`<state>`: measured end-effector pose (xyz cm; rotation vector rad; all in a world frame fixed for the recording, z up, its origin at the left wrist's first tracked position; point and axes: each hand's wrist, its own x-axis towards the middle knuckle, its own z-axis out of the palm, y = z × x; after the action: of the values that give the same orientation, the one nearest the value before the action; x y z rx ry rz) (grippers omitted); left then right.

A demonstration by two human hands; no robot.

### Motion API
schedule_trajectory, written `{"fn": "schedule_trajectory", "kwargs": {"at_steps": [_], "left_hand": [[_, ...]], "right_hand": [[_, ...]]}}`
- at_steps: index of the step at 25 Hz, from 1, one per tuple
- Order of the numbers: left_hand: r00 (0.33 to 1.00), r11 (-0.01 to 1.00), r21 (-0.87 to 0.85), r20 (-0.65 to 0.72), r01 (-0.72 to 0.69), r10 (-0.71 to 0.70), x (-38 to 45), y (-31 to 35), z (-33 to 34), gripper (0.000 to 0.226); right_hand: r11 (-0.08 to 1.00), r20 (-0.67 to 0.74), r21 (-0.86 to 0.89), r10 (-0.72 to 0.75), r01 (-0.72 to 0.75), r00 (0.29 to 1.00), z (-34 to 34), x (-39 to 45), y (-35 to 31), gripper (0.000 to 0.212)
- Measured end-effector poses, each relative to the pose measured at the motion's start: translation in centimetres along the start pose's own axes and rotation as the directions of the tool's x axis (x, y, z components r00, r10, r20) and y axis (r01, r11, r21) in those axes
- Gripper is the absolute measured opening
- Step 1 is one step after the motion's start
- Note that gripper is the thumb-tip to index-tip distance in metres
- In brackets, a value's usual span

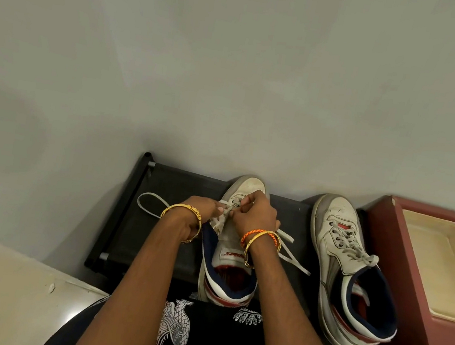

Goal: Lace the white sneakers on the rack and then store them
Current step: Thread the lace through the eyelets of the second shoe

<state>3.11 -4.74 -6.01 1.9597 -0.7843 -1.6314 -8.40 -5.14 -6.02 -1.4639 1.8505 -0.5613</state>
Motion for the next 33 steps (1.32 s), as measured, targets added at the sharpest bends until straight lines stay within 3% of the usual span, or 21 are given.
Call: {"fn": "schedule_trajectory", "kwargs": {"at_steps": [2, 4, 7, 10, 13, 14, 16, 18, 19, 20, 21, 23, 26, 28, 30, 33], "left_hand": [[0.996, 0.987, -0.135, 0.034, 0.082, -0.078, 0.5, -0.2, -0.1, 0.032], [0.994, 0.981, -0.159, 0.027, 0.111, -0.108, 1.1, -0.2, 0.0, 0.037], [0.992, 0.989, -0.114, -0.075, 0.089, -0.098, 1.2, 0.1, 0.7, 0.035], [0.981, 0.995, -0.074, -0.176, 0.063, -0.076, 1.1, 0.3, 0.5, 0.034], [0.95, 0.967, -0.254, -0.307, -0.018, -0.063, 0.8, 0.3, -0.5, 0.026], [0.936, 0.912, -0.403, -0.346, -0.081, -0.07, 0.4, 0.4, -1.2, 0.021], [0.915, 0.669, -0.699, -0.397, -0.251, -0.071, -0.8, 0.8, -3.1, 0.021], [0.889, 0.388, -0.829, -0.455, -0.403, -0.049, -2.5, 0.9, -5.6, 0.023], [0.871, 0.318, -0.832, -0.49, -0.454, -0.037, -3.1, 0.7, -6.6, 0.023], [0.853, 0.333, -0.809, -0.521, -0.485, -0.023, -3.8, 0.6, -7.2, 0.023], [0.836, 0.416, -0.764, -0.549, -0.494, -0.015, -4.1, 0.5, -7.5, 0.022], [0.822, 0.67, -0.609, -0.57, -0.426, 0.004, -3.7, 0.4, -6.7, 0.021], [0.906, 0.928, -0.288, -0.409, -0.237, 0.105, -3.1, 1.0, -3.6, 0.026], [0.977, 0.99, -0.102, -0.2, -0.093, 0.071, -2.7, 1.0, -1.2, 0.033], [0.997, 0.998, -0.05, -0.056, 0.044, -0.046, -2.5, 0.9, 0.3, 0.042], [0.997, 0.996, -0.054, -0.038, 0.072, -0.074, -2.3, 1.1, 0.9, 0.04]], "right_hand": [[1.0, -0.019, 0.023, 0.003, -0.002, 1.0, 0.4, 0.2, 0.0, 0.019], [0.999, -0.016, 0.042, -0.002, 0.003, 1.0, 0.6, 0.2, 0.0, 0.02], [1.0, 0.01, -0.009, -0.029, 0.029, 1.0, 0.3, 0.1, 0.0, 0.029], [0.985, 0.028, -0.172, -0.009, 0.013, 1.0, -0.7, -0.5, 0.1, 0.05], [0.973, -0.012, -0.216, 0.076, -0.077, 0.997, -1.9, -1.4, 0.8, 0.055], [0.973, -0.026, -0.208, 0.095, -0.098, 0.995, -2.1, -1.8, 1.1, 0.053], [0.977, -0.052, -0.172, 0.116, -0.124, 0.992, -2.3, -2.6, 1.4, 0.048], [0.984, -0.069, -0.117, 0.125, -0.132, 0.99, -2.4, -3.0, 1.6, 0.044], [0.988, -0.068, -0.079, 0.129, -0.135, 0.989, -2.6, -3.1, 1.6, 0.042], [0.99, -0.062, -0.034, 0.135, -0.138, 0.989, -2.8, -3.1, 1.7, 0.04], [0.99, -0.055, 0.014, 0.143, -0.142, 0.988, -2.9, -3.2, 1.7, 0.037], [0.984, -0.045, 0.09, 0.159, -0.154, 0.986, -3.1, -3.2, 1.8, 0.031], [0.97, -0.03, 0.167, 0.186, -0.178, 0.982, -3.3, -3.4, 2.0, 0.021], [0.963, -0.001, 0.194, 0.192, -0.188, 0.981, -3.6, -3.4, 1.9, 0.017], [0.962, 0.034, 0.197, 0.184, -0.187, 0.982, -3.8, -3.2, 1.9, 0.013], [0.962, 0.075, 0.196, 0.178, -0.189, 0.981, -3.9, -3.0, 1.9, 0.012]]}}
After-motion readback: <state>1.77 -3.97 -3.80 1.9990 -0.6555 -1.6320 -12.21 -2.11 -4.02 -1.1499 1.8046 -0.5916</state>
